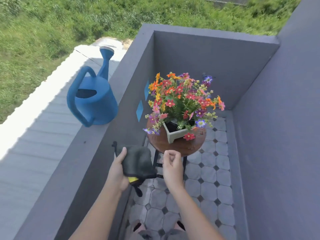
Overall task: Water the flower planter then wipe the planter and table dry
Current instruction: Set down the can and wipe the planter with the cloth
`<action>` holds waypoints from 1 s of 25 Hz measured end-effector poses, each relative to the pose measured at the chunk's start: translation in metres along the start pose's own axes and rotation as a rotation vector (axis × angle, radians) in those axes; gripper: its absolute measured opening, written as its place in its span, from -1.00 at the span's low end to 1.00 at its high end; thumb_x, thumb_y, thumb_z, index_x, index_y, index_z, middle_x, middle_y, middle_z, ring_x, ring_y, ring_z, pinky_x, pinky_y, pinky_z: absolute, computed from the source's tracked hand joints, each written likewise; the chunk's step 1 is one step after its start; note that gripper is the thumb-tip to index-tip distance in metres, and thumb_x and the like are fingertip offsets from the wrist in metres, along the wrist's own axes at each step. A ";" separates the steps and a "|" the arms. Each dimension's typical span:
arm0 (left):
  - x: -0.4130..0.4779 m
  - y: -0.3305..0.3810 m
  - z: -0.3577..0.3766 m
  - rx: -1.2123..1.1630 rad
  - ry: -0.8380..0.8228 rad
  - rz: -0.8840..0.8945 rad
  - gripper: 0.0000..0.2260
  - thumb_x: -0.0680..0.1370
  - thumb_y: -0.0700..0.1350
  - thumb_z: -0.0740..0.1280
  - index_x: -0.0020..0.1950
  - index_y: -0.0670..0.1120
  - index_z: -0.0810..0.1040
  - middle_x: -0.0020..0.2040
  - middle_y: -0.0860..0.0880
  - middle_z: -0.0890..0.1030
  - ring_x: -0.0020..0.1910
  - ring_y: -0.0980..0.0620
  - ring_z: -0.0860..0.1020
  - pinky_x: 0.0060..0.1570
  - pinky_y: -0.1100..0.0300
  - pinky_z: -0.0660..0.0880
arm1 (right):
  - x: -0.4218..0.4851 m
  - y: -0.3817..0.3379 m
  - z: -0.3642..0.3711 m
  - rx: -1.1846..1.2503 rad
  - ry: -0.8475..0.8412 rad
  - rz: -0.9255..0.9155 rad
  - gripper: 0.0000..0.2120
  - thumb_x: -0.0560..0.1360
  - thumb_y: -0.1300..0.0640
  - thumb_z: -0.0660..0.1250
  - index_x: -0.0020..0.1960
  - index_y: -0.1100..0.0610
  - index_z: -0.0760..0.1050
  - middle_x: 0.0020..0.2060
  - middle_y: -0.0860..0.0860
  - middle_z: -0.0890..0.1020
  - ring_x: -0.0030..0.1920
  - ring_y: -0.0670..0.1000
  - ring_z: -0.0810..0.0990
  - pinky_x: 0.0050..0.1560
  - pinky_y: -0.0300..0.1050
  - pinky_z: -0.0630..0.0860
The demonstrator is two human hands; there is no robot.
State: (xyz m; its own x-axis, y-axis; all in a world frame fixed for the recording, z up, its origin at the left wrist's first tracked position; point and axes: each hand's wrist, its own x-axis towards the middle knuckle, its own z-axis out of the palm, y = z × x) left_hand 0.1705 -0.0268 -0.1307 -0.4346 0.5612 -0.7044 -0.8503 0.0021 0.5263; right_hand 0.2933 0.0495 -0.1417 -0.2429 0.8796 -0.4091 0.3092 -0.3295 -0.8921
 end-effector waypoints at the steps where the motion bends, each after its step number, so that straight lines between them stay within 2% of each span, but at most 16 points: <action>1: 0.010 -0.003 0.003 -0.017 0.037 0.049 -0.79 0.58 -0.03 0.24 0.13 -0.10 0.51 -0.10 -0.08 0.70 -0.20 -0.08 0.68 -0.23 -0.07 0.62 | 0.012 0.001 0.002 0.000 0.012 0.054 -0.69 0.59 0.00 0.16 0.25 0.15 0.33 -0.06 -0.05 0.53 -0.03 0.01 0.52 -0.11 -0.26 0.39; 2: 0.022 -0.005 0.004 -0.038 0.054 0.098 -0.78 0.59 -0.02 0.23 0.19 -0.06 0.48 -0.02 -0.07 0.67 -0.17 -0.08 0.67 -0.23 -0.08 0.62 | 0.024 0.001 0.006 0.024 0.019 0.104 -0.55 0.59 -0.04 0.17 0.38 0.18 0.23 0.09 0.01 0.52 0.05 0.00 0.50 -0.03 -0.23 0.36; 4: 0.043 -0.003 0.008 -0.086 0.055 0.142 -0.68 0.59 0.05 0.21 0.28 -0.05 0.45 0.09 -0.09 0.62 -0.14 -0.06 0.66 -0.16 -0.05 0.61 | 0.050 -0.004 0.019 0.101 0.047 0.179 -0.30 0.56 -0.11 0.20 0.52 0.18 -0.01 0.39 0.12 0.35 0.28 0.06 0.43 0.14 -0.12 0.36; 6: 0.063 0.001 0.013 -0.126 -0.003 0.142 -0.64 0.60 0.11 0.13 0.16 -0.12 0.53 -0.02 -0.09 0.67 -0.21 -0.02 0.68 -0.11 0.05 0.60 | 0.071 -0.011 0.032 0.193 0.113 0.217 -0.18 0.52 -0.15 0.25 0.55 0.18 -0.11 0.49 0.15 0.19 0.43 0.14 0.30 0.31 0.00 0.30; 8: 0.082 0.005 0.015 -0.128 -0.051 0.153 -0.63 0.62 0.09 0.06 0.04 -0.11 0.56 -0.16 -0.06 0.71 -0.22 -0.01 0.69 -0.09 0.08 0.60 | 0.087 -0.017 0.044 0.237 0.173 0.225 -0.19 0.52 -0.14 0.26 0.53 0.22 -0.07 0.45 0.18 0.23 0.41 0.17 0.30 0.30 0.00 0.30; 9: 0.089 0.006 0.015 -0.123 -0.058 0.160 -0.64 0.62 0.07 0.05 0.03 -0.11 0.57 -0.16 -0.05 0.71 -0.19 -0.01 0.69 -0.08 0.07 0.60 | 0.093 -0.018 0.049 0.250 0.183 0.224 -0.22 0.53 -0.10 0.26 0.52 0.24 -0.04 0.41 0.18 0.28 0.37 0.18 0.33 0.25 -0.02 0.32; 11: 0.106 0.005 0.008 -0.114 -0.058 0.169 -0.65 0.62 0.05 0.07 0.05 -0.11 0.58 -0.08 -0.07 0.70 -0.12 -0.03 0.68 0.01 0.03 0.55 | 0.100 -0.018 0.057 0.302 0.200 0.226 -0.32 0.55 0.00 0.25 0.49 0.27 0.03 0.19 0.14 0.44 0.17 0.19 0.44 0.08 -0.07 0.34; 12: 0.116 0.004 0.005 -0.100 -0.066 0.172 -0.64 0.62 0.05 0.07 0.07 -0.11 0.58 -0.03 -0.08 0.69 -0.09 -0.04 0.67 0.05 0.02 0.54 | 0.103 -0.018 0.060 0.337 0.222 0.231 -0.37 0.56 0.03 0.25 0.48 0.25 0.05 0.06 0.10 0.46 0.05 0.16 0.44 0.00 -0.10 0.33; 13: 0.122 0.004 0.003 -0.094 -0.074 0.163 -0.64 0.62 0.05 0.07 0.09 -0.11 0.58 0.00 -0.08 0.68 -0.07 -0.04 0.67 0.05 0.02 0.54 | 0.106 -0.016 0.063 0.358 0.262 0.235 -0.38 0.56 0.03 0.24 0.48 0.22 0.04 0.02 0.09 0.45 -0.01 0.13 0.43 -0.02 -0.10 0.33; 15: 0.133 0.002 0.004 -0.093 -0.123 0.140 -0.62 0.62 0.07 0.06 0.11 -0.12 0.57 0.00 -0.09 0.68 -0.06 -0.05 0.67 0.06 0.03 0.54 | 0.113 -0.011 0.066 0.333 0.322 0.246 -0.35 0.57 0.04 0.19 0.52 0.14 -0.07 0.09 0.14 0.48 -0.01 0.14 0.46 0.00 -0.05 0.36; 18: 0.150 0.002 0.008 -0.031 -0.178 0.158 -0.62 0.60 0.07 0.09 0.04 -0.14 0.60 -0.03 -0.11 0.68 -0.03 -0.08 0.65 0.16 -0.03 0.50 | 0.121 -0.005 0.062 0.267 0.333 0.246 -0.34 0.57 0.16 0.13 0.54 0.09 -0.16 -0.02 0.09 0.45 -0.10 0.13 0.41 -0.05 -0.08 0.30; 20: 0.160 0.005 0.013 0.003 -0.220 0.204 -0.66 0.58 0.05 0.14 0.00 -0.15 0.59 -0.03 -0.14 0.65 0.02 -0.12 0.60 0.21 -0.08 0.45 | 0.120 -0.009 0.050 0.232 0.343 0.216 -0.34 0.54 0.17 0.15 0.53 0.01 -0.09 -0.02 0.05 0.45 -0.10 0.12 0.39 -0.04 -0.07 0.31; 22: 0.168 0.007 0.021 0.042 -0.248 0.335 -0.75 0.53 0.04 0.20 0.00 -0.12 0.51 -0.02 -0.13 0.57 0.03 -0.12 0.52 0.17 -0.12 0.41 | 0.128 -0.009 0.037 0.239 0.368 0.205 -0.41 0.45 0.15 0.21 0.41 -0.10 0.08 0.03 0.03 0.48 -0.02 0.14 0.48 0.04 0.04 0.46; 23: 0.170 0.008 0.028 0.058 -0.254 0.402 -0.82 0.51 0.02 0.22 -0.02 -0.07 0.48 -0.02 -0.11 0.54 0.02 -0.10 0.50 0.14 -0.11 0.40 | 0.132 -0.011 0.028 0.264 0.370 0.217 -0.38 0.41 0.12 0.22 0.41 -0.09 0.10 0.07 0.02 0.51 0.00 0.13 0.52 0.08 0.09 0.54; 24: 0.169 0.008 0.035 0.086 -0.224 0.458 -0.90 0.50 -0.02 0.23 -0.04 0.00 0.48 -0.03 -0.09 0.52 -0.02 -0.08 0.50 0.12 -0.11 0.42 | 0.137 -0.013 0.017 0.316 0.347 0.236 -0.41 0.39 0.12 0.21 0.39 -0.09 0.14 0.08 0.03 0.53 -0.03 0.09 0.57 0.04 0.11 0.60; 25: 0.168 0.006 0.042 0.124 -0.211 0.509 -0.93 0.51 -0.06 0.24 -0.04 0.06 0.47 -0.04 -0.07 0.51 -0.07 -0.05 0.51 0.08 -0.10 0.45 | 0.141 -0.016 0.005 0.362 0.308 0.252 -0.48 0.42 0.14 0.18 0.36 -0.05 0.19 0.06 0.06 0.56 -0.13 0.05 0.60 -0.10 0.07 0.65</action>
State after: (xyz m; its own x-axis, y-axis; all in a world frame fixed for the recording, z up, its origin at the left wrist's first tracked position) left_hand 0.1048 0.1026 -0.2260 -0.7010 0.6703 -0.2436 -0.5025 -0.2217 0.8357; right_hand 0.2497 0.1770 -0.1856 0.0956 0.8001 -0.5922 -0.0267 -0.5926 -0.8050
